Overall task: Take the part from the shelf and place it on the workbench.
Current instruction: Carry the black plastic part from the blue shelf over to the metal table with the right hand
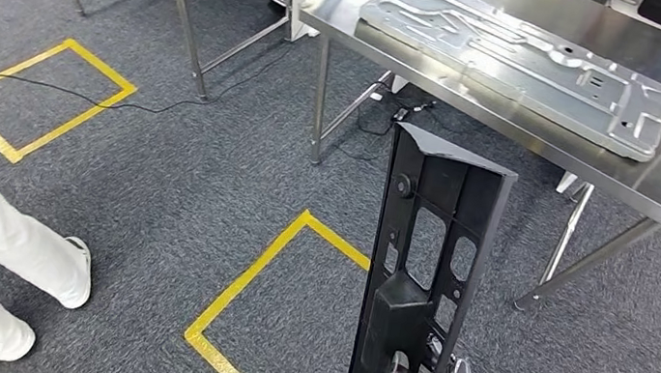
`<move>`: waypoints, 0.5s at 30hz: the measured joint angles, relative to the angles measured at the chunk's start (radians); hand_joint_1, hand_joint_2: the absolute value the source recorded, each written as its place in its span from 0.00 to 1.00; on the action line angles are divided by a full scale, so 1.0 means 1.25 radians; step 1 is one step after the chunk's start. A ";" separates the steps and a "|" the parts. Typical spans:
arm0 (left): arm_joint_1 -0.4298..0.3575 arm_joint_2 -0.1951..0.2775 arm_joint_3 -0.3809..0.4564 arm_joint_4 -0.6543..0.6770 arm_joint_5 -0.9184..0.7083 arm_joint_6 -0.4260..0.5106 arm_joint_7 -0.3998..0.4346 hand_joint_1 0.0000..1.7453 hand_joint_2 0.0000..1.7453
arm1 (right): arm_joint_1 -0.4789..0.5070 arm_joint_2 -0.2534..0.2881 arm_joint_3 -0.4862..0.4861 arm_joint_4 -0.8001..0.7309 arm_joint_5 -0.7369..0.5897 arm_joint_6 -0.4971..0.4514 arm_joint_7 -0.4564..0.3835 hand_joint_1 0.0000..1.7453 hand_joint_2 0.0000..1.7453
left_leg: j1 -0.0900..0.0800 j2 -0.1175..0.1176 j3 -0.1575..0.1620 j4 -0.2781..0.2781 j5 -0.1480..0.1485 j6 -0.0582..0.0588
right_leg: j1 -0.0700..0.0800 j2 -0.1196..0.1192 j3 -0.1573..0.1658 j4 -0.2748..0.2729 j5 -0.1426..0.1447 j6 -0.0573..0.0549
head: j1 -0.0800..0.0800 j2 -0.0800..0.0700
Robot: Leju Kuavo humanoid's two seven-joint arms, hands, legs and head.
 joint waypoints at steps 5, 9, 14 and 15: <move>0.002 -0.001 0.005 -0.007 -0.002 -0.007 0.003 0.00 1.00 | -0.003 0.000 0.004 0.000 0.025 -0.011 0.011 1.00 1.00 | 0.006 -0.088 -0.080 0.178 -0.098 -0.013 | -0.007 0.032 0.000 -0.009 0.008 -0.020 | 0.000 0.000; 0.007 -0.001 0.012 -0.009 -0.002 -0.011 0.004 0.00 1.00 | -0.003 0.000 0.007 0.000 0.043 -0.017 0.014 1.00 1.00 | 0.006 -0.092 -0.080 0.153 -0.042 -0.011 | -0.006 0.055 0.002 0.000 0.003 -0.018 | 0.000 0.000; 0.005 -0.002 0.015 -0.015 -0.002 -0.014 0.004 0.00 1.00 | -0.003 0.000 0.010 0.000 0.047 -0.017 0.014 1.00 1.00 | 0.002 -0.104 -0.024 0.009 0.004 0.008 | -0.003 0.065 -0.002 0.015 0.000 0.004 | 0.000 0.000; 0.005 -0.003 0.015 -0.015 -0.003 -0.015 0.004 0.00 1.00 | -0.002 0.000 0.011 0.000 0.048 -0.016 0.014 1.00 1.00 | 0.002 -0.102 -0.021 0.005 0.005 0.014 | -0.004 0.064 -0.002 0.017 0.002 0.009 | 0.000 0.000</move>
